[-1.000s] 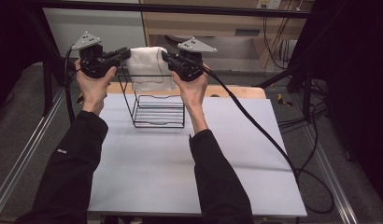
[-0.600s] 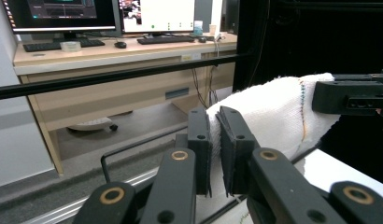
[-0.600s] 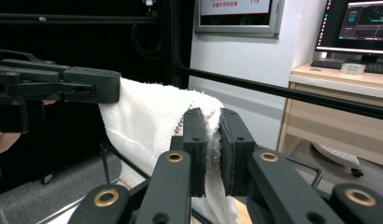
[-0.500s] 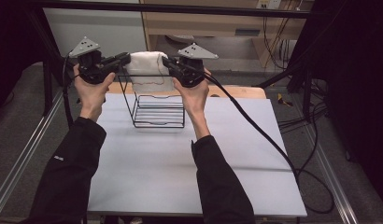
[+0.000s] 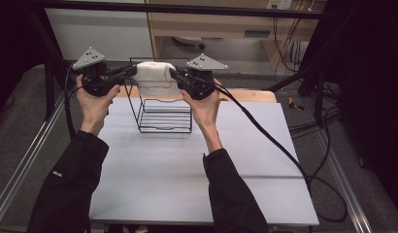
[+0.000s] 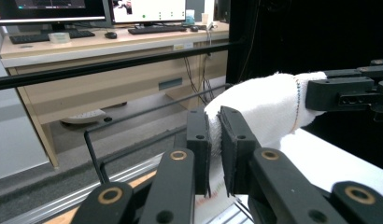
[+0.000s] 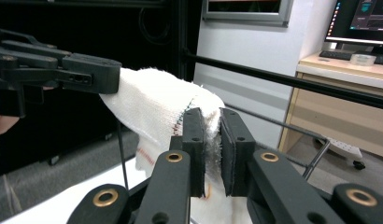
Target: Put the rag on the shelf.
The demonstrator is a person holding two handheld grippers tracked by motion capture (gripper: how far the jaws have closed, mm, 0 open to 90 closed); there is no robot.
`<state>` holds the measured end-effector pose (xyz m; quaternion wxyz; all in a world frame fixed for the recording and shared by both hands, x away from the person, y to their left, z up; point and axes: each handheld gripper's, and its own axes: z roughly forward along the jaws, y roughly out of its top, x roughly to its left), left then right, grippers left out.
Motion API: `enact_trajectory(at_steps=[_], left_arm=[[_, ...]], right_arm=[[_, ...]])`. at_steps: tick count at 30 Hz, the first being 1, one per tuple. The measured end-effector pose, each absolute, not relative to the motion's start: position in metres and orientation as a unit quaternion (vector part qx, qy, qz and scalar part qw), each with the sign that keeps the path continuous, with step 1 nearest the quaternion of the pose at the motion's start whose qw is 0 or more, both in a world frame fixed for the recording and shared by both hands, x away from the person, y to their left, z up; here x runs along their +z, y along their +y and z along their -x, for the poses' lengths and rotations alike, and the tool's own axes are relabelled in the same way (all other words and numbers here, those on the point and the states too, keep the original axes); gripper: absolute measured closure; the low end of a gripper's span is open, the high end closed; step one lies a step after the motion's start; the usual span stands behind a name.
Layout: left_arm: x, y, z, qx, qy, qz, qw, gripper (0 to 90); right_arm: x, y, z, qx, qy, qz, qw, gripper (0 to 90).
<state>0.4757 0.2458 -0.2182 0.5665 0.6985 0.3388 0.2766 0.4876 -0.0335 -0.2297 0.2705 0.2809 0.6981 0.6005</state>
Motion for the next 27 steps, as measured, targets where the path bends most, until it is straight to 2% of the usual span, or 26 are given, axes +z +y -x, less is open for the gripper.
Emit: enact_trajectory(at_steps=[10, 16, 20, 23, 27], left_arm=[[-0.229, 0.246, -0.468, 0.267, 0.343, -0.705, 0.561, 80.2], [-0.223, 0.249, -0.461, 0.267, 0.349, -0.708, 0.553, 72.6], [-0.214, 0.251, -0.457, 0.271, 0.348, -0.701, 0.561, 70.6], [-0.208, 0.251, -0.457, 0.270, 0.351, -0.696, 0.566, 71.9], [-0.207, 0.246, -0.463, 0.263, 0.360, -0.706, 0.550, 78.6]], right_arm=[[-0.238, -0.035, -0.481, 0.588, 0.714, -0.279, 0.259, 81.9], [-0.241, -0.035, -0.479, 0.584, 0.718, -0.276, 0.258, 81.9], [-0.243, -0.035, -0.478, 0.584, 0.719, -0.277, 0.256, 81.9], [-0.244, -0.034, -0.477, 0.582, 0.720, -0.277, 0.257, 81.9], [-0.246, -0.033, -0.477, 0.579, 0.722, -0.275, 0.260, 81.9]])
